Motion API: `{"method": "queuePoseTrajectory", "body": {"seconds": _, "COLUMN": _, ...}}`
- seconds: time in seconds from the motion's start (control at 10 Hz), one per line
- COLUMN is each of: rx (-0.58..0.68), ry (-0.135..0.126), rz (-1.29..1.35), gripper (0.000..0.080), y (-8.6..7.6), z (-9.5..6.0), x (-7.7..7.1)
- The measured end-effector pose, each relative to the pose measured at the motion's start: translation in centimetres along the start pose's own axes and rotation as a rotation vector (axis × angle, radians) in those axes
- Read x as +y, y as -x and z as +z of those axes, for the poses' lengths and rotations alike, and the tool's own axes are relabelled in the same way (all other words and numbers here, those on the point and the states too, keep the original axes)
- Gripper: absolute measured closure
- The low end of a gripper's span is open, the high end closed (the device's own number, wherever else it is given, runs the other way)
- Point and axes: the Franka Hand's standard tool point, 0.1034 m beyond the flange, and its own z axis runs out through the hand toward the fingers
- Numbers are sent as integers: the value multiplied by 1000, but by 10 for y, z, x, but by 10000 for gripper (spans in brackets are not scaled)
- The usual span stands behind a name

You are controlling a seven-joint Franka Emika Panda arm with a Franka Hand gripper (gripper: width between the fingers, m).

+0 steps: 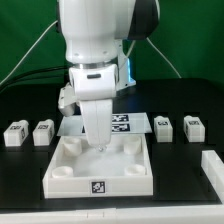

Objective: Assemble one leg

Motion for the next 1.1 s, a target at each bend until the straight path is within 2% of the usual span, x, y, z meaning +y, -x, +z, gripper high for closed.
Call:
{"method": "queuePoseTrajectory", "body": {"seconds": 0.2, "rx": 0, "ry": -8, "rz": 64, "gripper": 150, "y": -15, "z": 6, "x": 2}}
{"method": "queuePoseTrajectory", "body": {"seconds": 0.3, "rx": 0, "ry": -8, "rz": 64, "gripper": 150, "y": -13, "z": 6, "x": 2}}
{"method": "queuePoseTrajectory", "body": {"seconds": 0.5, "rx": 1, "ry": -9, "rz": 67, "gripper": 401, "y": -12, "z": 6, "x": 1}}
{"method": "queuePoseTrajectory", "body": {"seconds": 0.6, "rx": 1, "ry": -9, "rz": 68, "gripper": 401, "y": -12, "z": 6, "x": 1}}
{"method": "queuePoseTrajectory", "body": {"seconds": 0.7, "rx": 1, "ry": -9, "rz": 68, "gripper": 602, "y": -12, "z": 6, "x": 1}}
{"method": "queuePoseTrajectory", "body": {"seconds": 0.8, "rx": 1, "ry": -9, "rz": 69, "gripper": 725, "y": -12, "z": 6, "x": 1}}
{"method": "queuePoseTrajectory", "body": {"seconds": 0.9, "rx": 1, "ry": 1, "rz": 70, "gripper": 725, "y": -11, "z": 5, "x": 3}}
{"method": "queuePoseTrajectory", "body": {"seconds": 1.1, "rx": 1, "ry": 2, "rz": 70, "gripper": 732, "y": -11, "z": 5, "x": 4}}
